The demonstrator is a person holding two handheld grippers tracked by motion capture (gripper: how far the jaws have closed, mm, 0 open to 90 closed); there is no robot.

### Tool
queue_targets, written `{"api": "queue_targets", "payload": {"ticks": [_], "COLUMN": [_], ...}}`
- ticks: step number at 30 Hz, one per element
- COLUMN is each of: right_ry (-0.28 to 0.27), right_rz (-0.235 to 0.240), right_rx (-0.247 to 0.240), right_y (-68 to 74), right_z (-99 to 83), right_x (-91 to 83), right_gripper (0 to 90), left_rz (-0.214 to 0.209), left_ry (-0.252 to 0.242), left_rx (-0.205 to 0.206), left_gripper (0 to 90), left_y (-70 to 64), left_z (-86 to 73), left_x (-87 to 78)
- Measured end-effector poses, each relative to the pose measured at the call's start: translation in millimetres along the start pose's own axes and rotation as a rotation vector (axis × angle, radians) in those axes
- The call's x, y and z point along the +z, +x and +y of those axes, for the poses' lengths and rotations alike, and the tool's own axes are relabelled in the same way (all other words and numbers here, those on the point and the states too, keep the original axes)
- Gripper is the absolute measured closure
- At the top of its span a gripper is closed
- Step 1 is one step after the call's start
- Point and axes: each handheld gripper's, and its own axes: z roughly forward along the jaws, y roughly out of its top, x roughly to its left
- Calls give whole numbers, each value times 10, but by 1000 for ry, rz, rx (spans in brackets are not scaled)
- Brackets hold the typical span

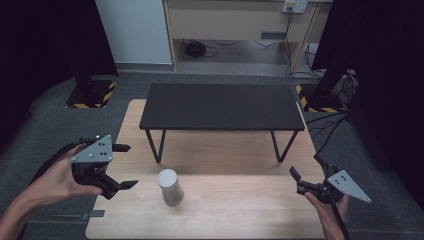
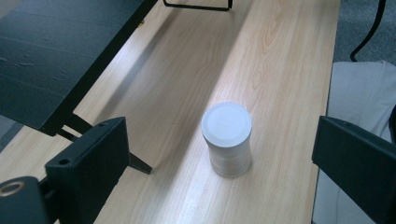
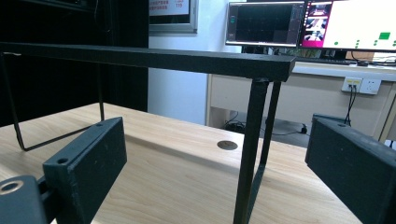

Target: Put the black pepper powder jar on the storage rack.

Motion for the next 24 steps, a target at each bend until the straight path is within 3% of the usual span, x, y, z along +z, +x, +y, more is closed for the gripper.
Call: {"api": "queue_targets", "payload": {"ticks": [8,14,23,24], "right_ry": [2,2,3,3], "right_rz": [4,6,13,13], "right_rx": [-3,-2,0,0], "right_y": [-2,-4,-8,-8], "right_z": [-1,-2,-1,-1], "right_x": [5,6,8,8], "right_gripper": [54,55,57,58], "left_rz": [-10,-20,-36,-42], "left_ry": [68,90,151,175], "left_rx": [21,18,33,36], "left_gripper": [32,34,37,37], "left_y": [6,34,53,66], "left_z": [82,114,225,266], "left_x": [133,225,448,525]}}
